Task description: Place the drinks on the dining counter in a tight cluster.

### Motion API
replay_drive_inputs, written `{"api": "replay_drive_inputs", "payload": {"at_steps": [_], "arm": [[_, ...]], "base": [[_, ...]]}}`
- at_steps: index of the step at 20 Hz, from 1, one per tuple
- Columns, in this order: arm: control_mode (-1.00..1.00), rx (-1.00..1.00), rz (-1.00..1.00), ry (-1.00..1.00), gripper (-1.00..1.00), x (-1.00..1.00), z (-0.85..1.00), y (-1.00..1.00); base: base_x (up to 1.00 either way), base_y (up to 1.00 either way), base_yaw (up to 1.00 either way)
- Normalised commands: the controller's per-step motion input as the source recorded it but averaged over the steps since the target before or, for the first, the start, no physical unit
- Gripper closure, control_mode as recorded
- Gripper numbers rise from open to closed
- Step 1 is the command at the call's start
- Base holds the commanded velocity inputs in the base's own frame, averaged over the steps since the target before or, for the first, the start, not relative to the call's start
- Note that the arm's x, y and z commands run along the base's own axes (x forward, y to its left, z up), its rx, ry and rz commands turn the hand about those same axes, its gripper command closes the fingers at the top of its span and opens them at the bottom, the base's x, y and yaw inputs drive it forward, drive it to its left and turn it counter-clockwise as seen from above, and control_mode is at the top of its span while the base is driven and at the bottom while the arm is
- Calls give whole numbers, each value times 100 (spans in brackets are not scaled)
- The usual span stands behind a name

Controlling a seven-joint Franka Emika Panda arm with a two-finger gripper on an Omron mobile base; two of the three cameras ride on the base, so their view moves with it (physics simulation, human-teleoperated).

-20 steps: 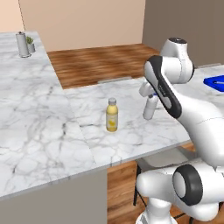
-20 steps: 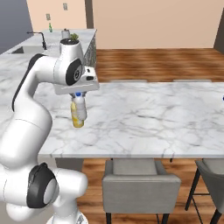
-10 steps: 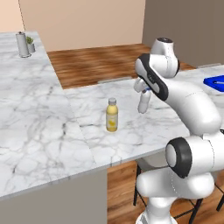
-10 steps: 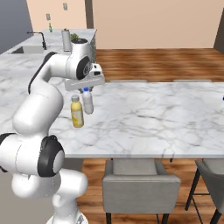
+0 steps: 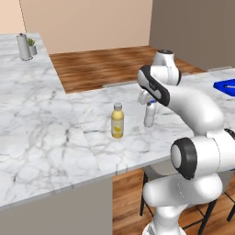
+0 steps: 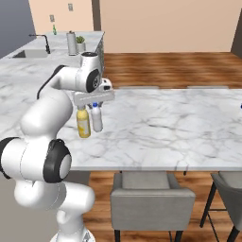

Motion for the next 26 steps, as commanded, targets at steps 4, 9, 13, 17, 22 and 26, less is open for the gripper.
{"api": "replay_drive_inputs", "payload": {"at_steps": [4,9,13,17,22,26], "arm": [[-100,0,0,1,100,7,-48,0],[-100,0,0,0,100,40,-7,0],[-100,0,0,0,100,48,-9,5],[-100,0,0,0,100,31,-15,3],[-100,0,1,0,100,25,-19,8],[-100,0,9,0,100,24,-15,4]], "base": [[0,0,0],[0,0,0],[0,0,0],[0,0,0],[0,0,0],[0,0,0]]}}
